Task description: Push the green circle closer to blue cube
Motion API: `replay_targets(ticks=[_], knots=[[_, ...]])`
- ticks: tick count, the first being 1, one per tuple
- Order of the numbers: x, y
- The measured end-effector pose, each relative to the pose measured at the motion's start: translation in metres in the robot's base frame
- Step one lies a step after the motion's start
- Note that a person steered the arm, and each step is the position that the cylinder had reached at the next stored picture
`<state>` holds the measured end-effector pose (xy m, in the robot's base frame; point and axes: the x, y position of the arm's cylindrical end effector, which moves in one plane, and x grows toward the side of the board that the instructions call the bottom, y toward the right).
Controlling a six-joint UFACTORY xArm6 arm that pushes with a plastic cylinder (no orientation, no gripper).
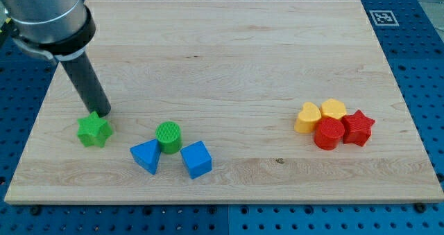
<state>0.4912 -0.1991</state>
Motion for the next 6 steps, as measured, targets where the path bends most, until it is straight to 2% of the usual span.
replay_targets(ticks=[2,3,4,6], knots=[[0.045,0.0],[0.047,0.012],[0.023,0.083],[0.015,0.146]])
